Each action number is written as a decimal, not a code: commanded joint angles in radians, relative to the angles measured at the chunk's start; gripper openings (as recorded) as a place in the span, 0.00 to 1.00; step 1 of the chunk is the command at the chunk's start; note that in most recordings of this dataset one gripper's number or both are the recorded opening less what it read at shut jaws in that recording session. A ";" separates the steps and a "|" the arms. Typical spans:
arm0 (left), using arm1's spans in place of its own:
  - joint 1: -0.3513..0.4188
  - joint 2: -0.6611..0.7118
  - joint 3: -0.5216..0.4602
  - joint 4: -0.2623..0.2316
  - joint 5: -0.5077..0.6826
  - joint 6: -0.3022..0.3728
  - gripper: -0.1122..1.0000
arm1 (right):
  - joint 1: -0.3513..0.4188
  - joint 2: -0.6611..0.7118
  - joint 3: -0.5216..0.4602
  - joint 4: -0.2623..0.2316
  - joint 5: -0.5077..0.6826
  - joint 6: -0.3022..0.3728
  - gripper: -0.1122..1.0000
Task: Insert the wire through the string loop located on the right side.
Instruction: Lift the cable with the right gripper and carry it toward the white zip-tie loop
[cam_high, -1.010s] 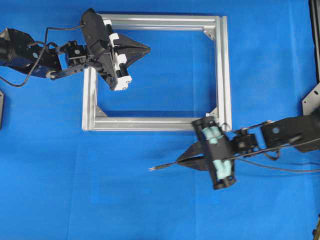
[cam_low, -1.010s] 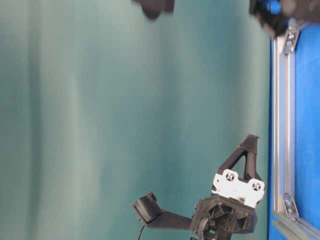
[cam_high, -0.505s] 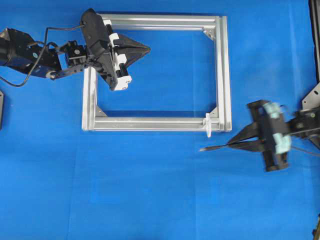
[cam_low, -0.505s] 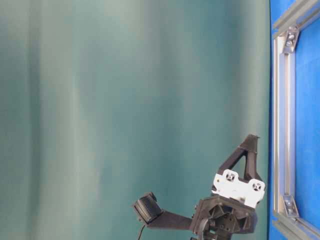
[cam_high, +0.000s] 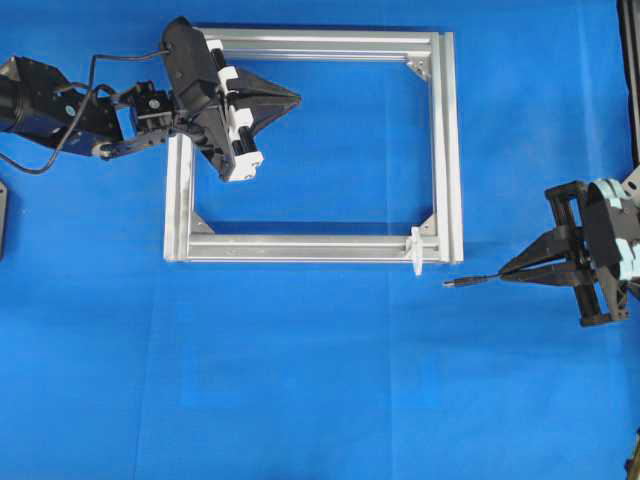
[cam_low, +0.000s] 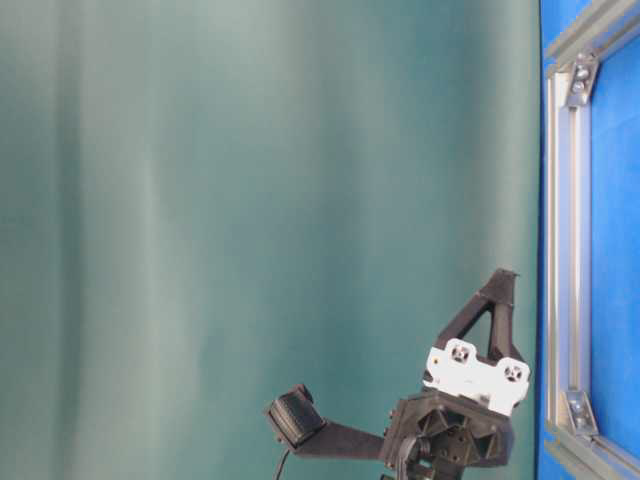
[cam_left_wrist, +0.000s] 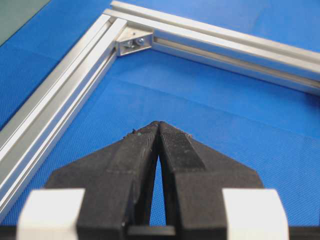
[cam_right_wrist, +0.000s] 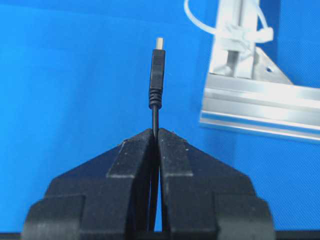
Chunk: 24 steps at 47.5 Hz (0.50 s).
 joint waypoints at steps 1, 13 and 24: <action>-0.002 -0.034 -0.008 0.002 -0.005 0.000 0.10 | -0.031 0.009 -0.009 0.002 -0.017 -0.003 0.06; -0.002 -0.034 -0.008 0.003 -0.005 0.000 0.10 | -0.123 0.020 -0.003 -0.006 -0.052 -0.015 0.06; -0.002 -0.034 -0.008 0.002 -0.005 0.000 0.10 | -0.129 0.018 -0.003 -0.006 -0.057 -0.020 0.06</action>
